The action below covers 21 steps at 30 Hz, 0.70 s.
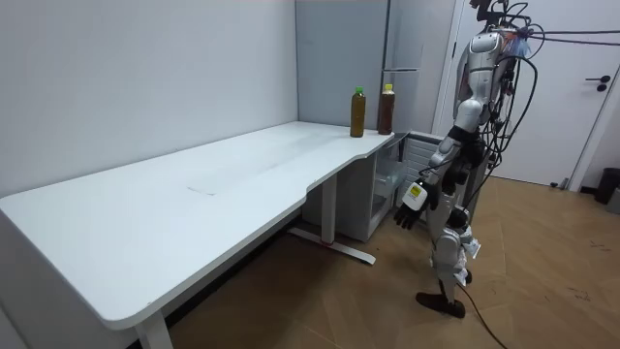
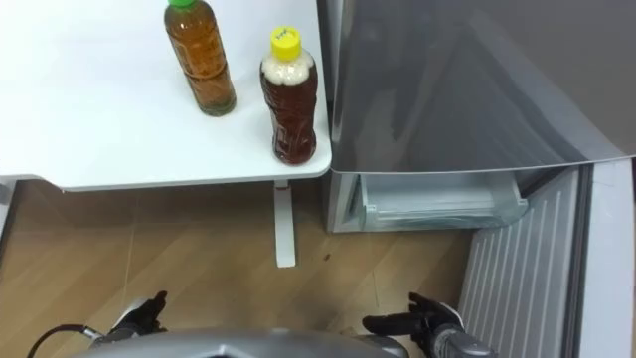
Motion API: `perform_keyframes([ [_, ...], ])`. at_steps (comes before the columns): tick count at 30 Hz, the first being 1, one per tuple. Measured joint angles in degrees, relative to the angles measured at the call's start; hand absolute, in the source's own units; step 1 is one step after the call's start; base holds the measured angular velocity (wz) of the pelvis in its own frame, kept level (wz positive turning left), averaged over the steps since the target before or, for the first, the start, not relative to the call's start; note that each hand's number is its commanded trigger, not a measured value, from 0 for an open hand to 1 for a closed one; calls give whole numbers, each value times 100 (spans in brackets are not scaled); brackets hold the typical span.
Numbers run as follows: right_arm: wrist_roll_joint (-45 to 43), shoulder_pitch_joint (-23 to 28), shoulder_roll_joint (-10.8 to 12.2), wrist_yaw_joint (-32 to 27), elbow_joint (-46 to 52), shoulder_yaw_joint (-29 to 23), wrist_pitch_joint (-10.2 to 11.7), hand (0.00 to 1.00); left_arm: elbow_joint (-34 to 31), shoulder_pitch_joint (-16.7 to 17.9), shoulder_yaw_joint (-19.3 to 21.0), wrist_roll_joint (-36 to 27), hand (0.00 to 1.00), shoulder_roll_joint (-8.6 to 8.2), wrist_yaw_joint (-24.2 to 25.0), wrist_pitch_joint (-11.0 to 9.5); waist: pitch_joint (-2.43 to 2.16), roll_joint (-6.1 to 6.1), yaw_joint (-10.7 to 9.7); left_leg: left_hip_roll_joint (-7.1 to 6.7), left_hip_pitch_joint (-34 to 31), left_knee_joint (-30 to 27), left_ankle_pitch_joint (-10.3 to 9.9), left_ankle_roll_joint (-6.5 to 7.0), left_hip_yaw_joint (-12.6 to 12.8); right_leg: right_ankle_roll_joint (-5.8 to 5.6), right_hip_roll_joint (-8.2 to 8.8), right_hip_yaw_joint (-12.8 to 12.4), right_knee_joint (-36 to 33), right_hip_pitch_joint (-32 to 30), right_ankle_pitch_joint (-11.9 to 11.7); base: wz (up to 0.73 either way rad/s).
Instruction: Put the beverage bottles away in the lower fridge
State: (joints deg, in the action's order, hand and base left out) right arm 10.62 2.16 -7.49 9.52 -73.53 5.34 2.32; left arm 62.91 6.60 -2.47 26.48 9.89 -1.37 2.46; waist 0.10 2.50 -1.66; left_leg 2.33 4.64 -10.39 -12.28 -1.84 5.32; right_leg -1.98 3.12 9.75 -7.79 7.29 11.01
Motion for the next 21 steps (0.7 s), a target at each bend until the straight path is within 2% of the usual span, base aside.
perform_keyframes([
  [7, 15, -49, 0, 2, -2, 4, -59, 0, 1, -4, -6, -1, 0, 7, 83, 8, 19, -20, 2, 4, -13, 11, -1, 0, 0, 0, -3, -18, -12, -31, 0, 0],
  [21, 19, -17, 0, -114, -23, -44, -65, 0, 159, -70, 71, -9, 0, -59, 76, 29, -9, -77, 5, 4, 4, -2, 0, 0, 1, 3, -2, -16, -10, -1, -2, 0],
])
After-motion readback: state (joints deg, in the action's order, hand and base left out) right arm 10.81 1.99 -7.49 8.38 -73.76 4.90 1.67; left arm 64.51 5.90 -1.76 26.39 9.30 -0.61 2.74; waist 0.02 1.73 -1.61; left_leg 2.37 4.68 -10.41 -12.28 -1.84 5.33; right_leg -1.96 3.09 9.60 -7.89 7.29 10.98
